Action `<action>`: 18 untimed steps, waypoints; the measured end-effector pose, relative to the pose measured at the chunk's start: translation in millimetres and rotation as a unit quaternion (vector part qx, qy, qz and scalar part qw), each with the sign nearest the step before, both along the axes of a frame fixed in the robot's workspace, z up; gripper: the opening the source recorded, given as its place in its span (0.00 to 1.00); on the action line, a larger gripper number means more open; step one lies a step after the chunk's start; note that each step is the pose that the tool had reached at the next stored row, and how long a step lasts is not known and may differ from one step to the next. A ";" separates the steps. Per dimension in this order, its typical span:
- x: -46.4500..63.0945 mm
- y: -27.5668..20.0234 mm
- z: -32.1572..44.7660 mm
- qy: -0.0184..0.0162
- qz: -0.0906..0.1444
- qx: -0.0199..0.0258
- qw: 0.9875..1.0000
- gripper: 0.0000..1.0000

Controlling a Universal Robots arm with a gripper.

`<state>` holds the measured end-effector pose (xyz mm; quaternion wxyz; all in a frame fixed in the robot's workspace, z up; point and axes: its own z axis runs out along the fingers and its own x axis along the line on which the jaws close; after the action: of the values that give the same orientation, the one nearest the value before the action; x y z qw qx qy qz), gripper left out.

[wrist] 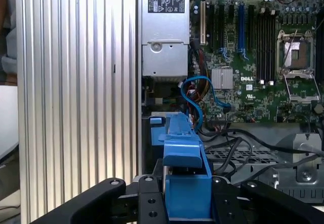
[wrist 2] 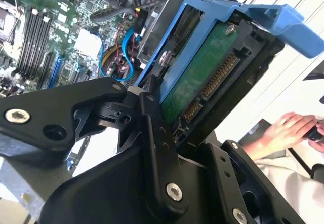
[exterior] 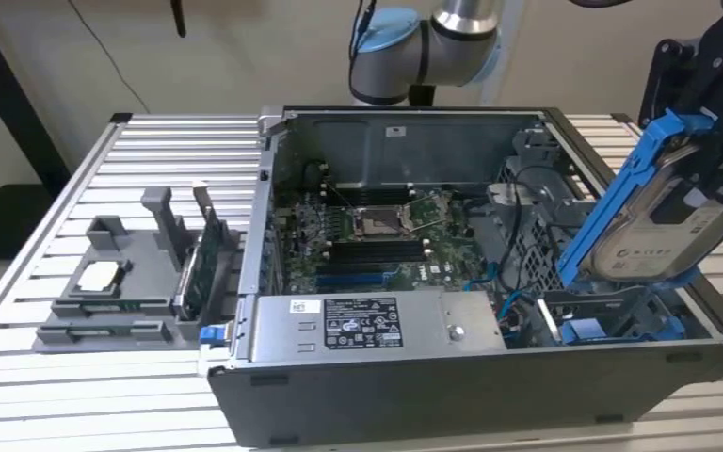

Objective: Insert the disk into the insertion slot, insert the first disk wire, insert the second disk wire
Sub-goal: 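Insert the disk into the insertion slot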

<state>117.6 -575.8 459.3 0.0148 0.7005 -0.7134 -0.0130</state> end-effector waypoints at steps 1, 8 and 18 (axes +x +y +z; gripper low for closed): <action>0.0 0.0 -0.1 0.000 0.000 0.000 1.000 0.33; 1.5 0.3 -4.2 0.000 0.000 0.000 1.000 0.33; 2.2 1.0 -16.0 0.000 0.000 0.000 1.000 0.33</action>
<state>119.8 -574.8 443.3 0.0145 0.7007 -0.7132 -0.0133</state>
